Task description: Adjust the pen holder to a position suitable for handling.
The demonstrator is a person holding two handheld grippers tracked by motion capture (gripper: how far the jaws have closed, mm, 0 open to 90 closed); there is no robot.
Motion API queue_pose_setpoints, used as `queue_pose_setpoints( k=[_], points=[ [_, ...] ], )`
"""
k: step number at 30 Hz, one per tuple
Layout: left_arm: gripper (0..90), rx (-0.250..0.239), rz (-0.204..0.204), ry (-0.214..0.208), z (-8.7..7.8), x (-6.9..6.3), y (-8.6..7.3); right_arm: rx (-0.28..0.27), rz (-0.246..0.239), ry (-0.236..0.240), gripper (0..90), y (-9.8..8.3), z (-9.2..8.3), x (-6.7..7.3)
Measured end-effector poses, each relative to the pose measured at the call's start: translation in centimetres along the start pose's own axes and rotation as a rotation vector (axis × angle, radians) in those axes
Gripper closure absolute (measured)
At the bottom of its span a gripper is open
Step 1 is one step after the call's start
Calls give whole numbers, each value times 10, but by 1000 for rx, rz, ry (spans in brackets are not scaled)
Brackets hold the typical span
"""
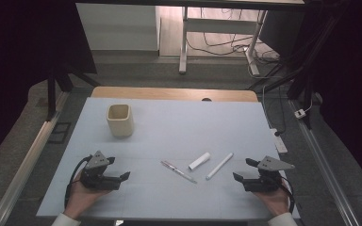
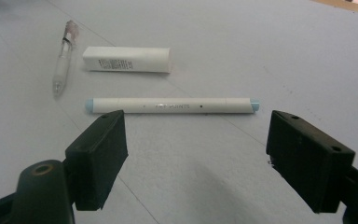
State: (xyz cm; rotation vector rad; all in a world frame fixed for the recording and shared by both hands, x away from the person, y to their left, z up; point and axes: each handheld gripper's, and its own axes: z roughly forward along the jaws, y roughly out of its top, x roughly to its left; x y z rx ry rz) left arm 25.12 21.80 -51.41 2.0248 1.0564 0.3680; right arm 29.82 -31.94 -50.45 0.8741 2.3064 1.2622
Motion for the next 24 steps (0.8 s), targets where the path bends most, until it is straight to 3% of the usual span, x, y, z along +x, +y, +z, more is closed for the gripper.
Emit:
queue_pose_setpoints(
  k=[24],
  points=[
    [186,-37,-8,34,-8,4,-1,1,6,-20,232,-3,5,-2]
  ],
)
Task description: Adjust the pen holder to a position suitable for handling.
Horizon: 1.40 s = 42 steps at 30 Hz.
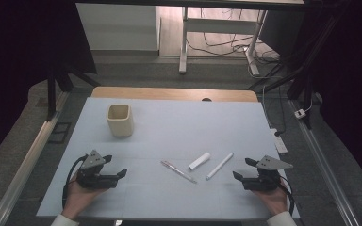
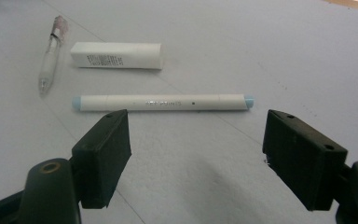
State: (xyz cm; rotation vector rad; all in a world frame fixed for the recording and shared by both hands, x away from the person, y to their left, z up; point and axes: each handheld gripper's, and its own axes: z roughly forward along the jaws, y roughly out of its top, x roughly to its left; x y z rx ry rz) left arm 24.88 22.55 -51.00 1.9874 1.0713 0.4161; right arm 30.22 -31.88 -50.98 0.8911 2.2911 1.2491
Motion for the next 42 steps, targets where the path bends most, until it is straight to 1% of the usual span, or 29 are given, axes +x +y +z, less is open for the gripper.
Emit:
queue_pose_setpoints(
  k=[2,6,8,13,14,17,19,20,22,23,26,27,29,31,33,37,38,39,42],
  points=[
    [186,2,-4,-1,0,1,0,-2,0,3,232,0,0,0],
    [192,2,-8,4,-1,4,2,12,-7,-8,232,0,1,-1],
    [202,-4,-3,15,-3,5,5,13,-3,-4,232,-1,1,-2],
    [208,-6,-8,16,-5,10,13,8,-2,-4,234,-1,2,-2],
    [209,-4,-6,18,-5,10,15,4,2,-4,233,-1,2,-3],
    [214,-1,-7,28,-5,13,21,-30,32,26,233,1,-1,-4],
    [215,0,-9,29,-5,14,22,-45,48,32,234,1,-3,-5],
    [215,1,-8,30,-4,14,23,-45,48,32,234,1,-3,-5],
    [217,2,-14,33,-3,18,29,-46,64,29,234,0,-4,-8],
    [219,2,-14,33,-3,18,29,-45,63,26,235,0,-4,-8],
    [222,-3,-45,25,-2,24,34,-38,59,25,236,0,-3,-7],
    [225,-5,-48,31,-1,25,36,-32,48,22,237,0,-2,-5],
    [230,-10,-52,39,-1,28,40,-24,44,22,238,-1,-1,-5],
    [232,-21,-61,36,-2,32,44,-22,44,22,238,-1,-1,-4],
    [233,-31,-68,42,-5,34,48,-23,48,21,238,-1,-1,-4],
    [238,-54,-66,53,-13,37,57,-23,49,19,238,-2,-1,-3],
    [239,-55,-64,64,-15,39,60,-24,52,20,238,-2,-1,-3],
    [241,-55,-64,64,-15,39,60,-20,51,20,237,-2,0,-3],
    [249,-48,-68,85,-14,46,62,-14,49,22,237,-2,1,-3]
  ],
)
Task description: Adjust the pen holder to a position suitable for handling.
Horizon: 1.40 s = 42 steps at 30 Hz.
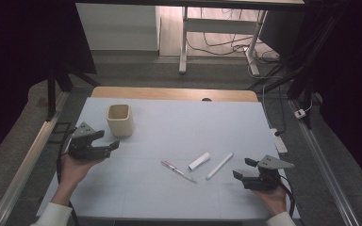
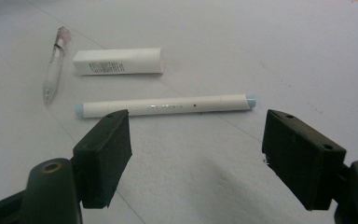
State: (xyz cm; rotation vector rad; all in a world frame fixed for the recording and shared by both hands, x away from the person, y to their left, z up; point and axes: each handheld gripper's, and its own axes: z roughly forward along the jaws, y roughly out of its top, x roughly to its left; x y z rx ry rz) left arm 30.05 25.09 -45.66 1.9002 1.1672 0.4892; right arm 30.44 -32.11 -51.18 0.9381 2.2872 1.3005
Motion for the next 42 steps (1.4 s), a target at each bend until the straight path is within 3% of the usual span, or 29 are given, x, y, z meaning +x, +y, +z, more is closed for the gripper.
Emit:
queue_pose_setpoints(
  k=[15,21,24,29,42],
  points=[
    [305,36,-48,69,17,35,-1,6,11,-7,228,-1,2,-2],
    [322,19,-52,128,16,47,-4,10,8,-12,228,-1,3,-1],
    [332,15,-69,124,16,54,-6,14,7,-16,228,-1,2,-2],
    [384,21,-65,134,20,61,-8,19,15,-7,223,-2,4,-3],
    [556,-12,-116,175,35,80,1,26,20,-2,221,-3,5,-4]
  ],
)
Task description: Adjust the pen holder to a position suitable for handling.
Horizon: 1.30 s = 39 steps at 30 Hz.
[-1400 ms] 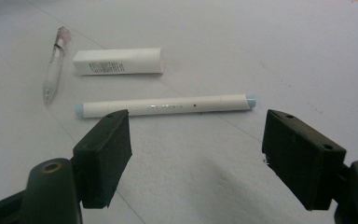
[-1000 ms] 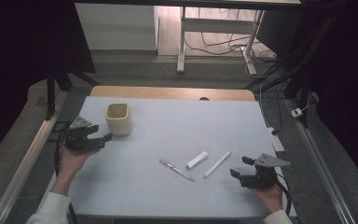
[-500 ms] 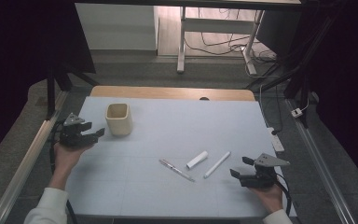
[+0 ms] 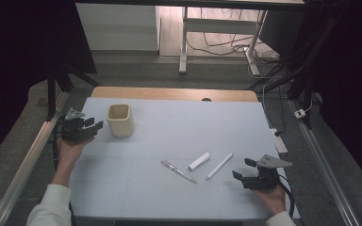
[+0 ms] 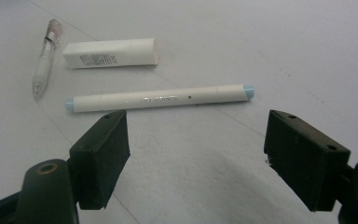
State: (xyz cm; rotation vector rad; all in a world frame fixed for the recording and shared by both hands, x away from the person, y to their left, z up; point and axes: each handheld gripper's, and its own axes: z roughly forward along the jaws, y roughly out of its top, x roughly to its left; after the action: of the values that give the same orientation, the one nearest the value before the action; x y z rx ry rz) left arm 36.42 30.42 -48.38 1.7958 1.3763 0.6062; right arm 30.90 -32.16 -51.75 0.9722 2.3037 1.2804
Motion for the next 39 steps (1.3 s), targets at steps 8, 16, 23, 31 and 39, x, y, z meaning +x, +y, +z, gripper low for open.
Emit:
queue_pose_setpoints(
  k=[8,16,23,31,39],
  points=[
    [748,-1,-17,-16,9,12,1,9,-6,-19,216,-1,1,-1],
    [888,17,-11,-35,19,17,0,12,-9,-16,217,-1,1,-1],
    [888,33,-20,-43,32,20,1,18,-20,-11,217,-1,2,-1],
    [888,62,-8,-68,46,16,1,16,-32,-18,219,-1,2,0],
    [888,75,2,-85,52,12,3,23,-38,-18,218,-1,2,0]
  ],
)
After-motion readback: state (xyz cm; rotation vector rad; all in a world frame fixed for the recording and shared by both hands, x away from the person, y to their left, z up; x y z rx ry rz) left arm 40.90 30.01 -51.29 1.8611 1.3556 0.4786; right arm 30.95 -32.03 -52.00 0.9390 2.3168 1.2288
